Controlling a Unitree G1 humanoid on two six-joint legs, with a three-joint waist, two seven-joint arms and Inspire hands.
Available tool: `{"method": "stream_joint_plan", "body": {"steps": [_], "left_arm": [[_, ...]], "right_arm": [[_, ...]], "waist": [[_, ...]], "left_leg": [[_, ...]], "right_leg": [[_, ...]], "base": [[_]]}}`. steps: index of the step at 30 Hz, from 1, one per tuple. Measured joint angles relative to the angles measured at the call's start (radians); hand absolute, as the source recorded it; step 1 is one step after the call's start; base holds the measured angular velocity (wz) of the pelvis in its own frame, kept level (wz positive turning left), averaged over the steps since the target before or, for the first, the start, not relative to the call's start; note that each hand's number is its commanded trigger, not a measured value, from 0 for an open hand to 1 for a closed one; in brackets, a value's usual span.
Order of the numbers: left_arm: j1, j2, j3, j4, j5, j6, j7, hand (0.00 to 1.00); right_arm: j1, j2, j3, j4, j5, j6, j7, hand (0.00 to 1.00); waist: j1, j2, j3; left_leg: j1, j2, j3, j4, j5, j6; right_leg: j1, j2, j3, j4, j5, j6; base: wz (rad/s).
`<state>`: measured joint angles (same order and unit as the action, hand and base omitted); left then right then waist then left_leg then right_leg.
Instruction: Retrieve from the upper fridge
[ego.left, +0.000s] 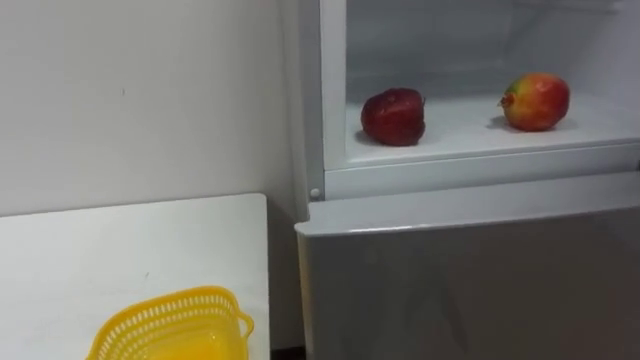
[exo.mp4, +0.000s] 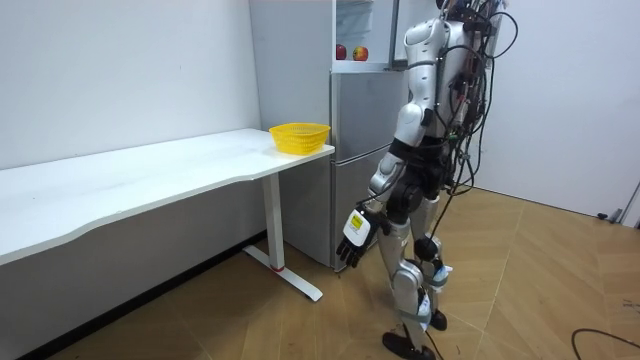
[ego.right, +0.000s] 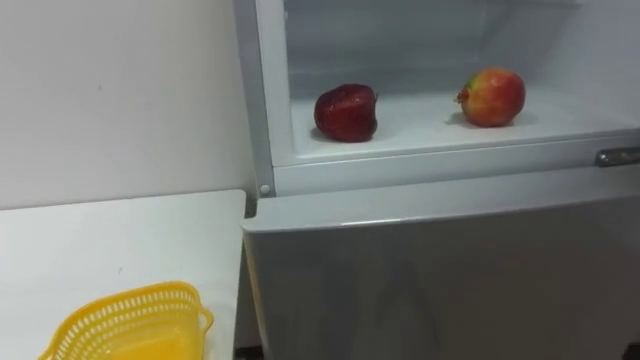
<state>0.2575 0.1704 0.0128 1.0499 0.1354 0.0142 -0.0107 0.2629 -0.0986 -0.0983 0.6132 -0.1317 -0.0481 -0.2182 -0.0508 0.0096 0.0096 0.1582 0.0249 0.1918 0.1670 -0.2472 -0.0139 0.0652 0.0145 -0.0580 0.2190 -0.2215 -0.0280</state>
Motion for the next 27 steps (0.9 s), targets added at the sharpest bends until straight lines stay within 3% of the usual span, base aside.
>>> {"method": "stream_joint_plan", "body": {"steps": [2,4,8,17,27], "left_arm": [[0.000,0.000,-0.001,0.003,0.000,-0.008,0.005,0.00],[0.002,-0.002,0.001,0.008,0.000,-0.024,0.009,0.00],[0.011,-0.004,0.000,0.022,-0.003,-0.056,0.012,0.00],[0.020,0.002,-0.018,0.027,-0.003,-0.067,0.007,0.00],[-0.002,0.007,-0.036,0.078,-0.022,-0.074,-0.020,0.00]], "right_arm": [[0.006,0.015,0.019,-0.113,0.000,-0.044,-0.026,0.00],[0.042,0.015,0.038,-0.238,0.003,-0.049,-0.030,0.00],[0.105,0.015,0.059,-0.473,-0.027,-0.094,-0.053,0.00],[0.106,0.007,0.069,-0.749,-0.081,-0.133,-0.167,0.00],[0.090,-0.026,0.107,-0.934,-0.149,-0.174,-0.252,0.00]], "waist": [[-0.001,0.003,-0.0049],[0.001,0.008,-0.0061],[-0.003,0.017,-0.0120],[0.001,0.007,-0.0084],[0.022,0.014,-0.0178]], "left_leg": [[0.003,0.001,0.000,0.000,0.000,0.000],[0.002,0.001,-0.002,-0.001,0.000,0.000],[-0.005,0.002,-0.002,-0.001,0.000,0.000],[-0.007,0.003,0.013,-0.004,0.000,0.000],[-0.012,0.005,0.026,-0.002,0.000,0.000]], "right_leg": [[0.001,0.003,0.007,0.000,0.001,0.000],[0.000,0.004,0.007,-0.001,0.001,-0.001],[-0.012,0.006,0.015,0.000,0.002,-0.002],[-0.016,0.008,0.016,0.003,0.005,-0.002],[-0.031,0.012,0.030,0.008,0.013,-0.001]], "base": [[-0.06],[0.00],[-0.07],[0.00],[-0.04]]}}
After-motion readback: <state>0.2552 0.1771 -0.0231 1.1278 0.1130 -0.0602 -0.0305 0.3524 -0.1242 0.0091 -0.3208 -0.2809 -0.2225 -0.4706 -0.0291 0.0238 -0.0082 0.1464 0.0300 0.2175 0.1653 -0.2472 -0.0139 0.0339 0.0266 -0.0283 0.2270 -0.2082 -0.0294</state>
